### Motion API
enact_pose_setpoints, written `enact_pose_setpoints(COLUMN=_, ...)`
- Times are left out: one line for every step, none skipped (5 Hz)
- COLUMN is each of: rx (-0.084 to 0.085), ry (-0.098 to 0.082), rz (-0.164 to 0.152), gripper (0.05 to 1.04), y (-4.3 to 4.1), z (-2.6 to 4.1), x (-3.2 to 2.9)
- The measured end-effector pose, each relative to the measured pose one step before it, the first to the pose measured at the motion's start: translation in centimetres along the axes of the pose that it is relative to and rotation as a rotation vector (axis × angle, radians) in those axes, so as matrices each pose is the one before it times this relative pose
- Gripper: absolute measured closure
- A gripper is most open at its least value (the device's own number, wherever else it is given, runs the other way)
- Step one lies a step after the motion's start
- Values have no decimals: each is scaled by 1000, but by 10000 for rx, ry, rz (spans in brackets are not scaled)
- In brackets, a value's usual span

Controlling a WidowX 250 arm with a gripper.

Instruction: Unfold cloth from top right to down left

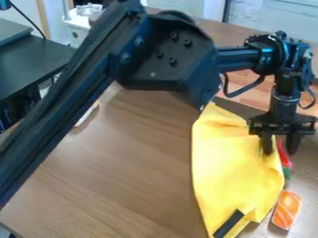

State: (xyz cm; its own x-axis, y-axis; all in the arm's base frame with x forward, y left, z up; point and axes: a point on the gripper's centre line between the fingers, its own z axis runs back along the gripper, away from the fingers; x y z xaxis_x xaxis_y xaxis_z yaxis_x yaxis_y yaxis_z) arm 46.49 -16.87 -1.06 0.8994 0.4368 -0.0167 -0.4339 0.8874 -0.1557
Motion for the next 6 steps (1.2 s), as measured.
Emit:
enact_pose_setpoints(rx=104, ry=31, rz=-204, gripper=824, y=166, z=1, x=-48)
enact_pose_setpoints(rx=-40, ry=90, rz=-128, gripper=985, y=231, z=-162, x=-432)
enact_pose_setpoints(rx=-13, ry=364, rz=-160, gripper=1034, y=747, z=-893, x=-926)
enact_pose_setpoints(rx=-663, ry=-25, rz=-202, gripper=1035, y=535, z=2598, x=-36)
enact_pose_setpoints(rx=-652, ry=55, rz=6, gripper=1035, y=1753, z=2084, x=-112)
enact_pose_setpoints(rx=-188, ry=110, rz=-254, gripper=1035, y=1420, z=770, x=-1008)
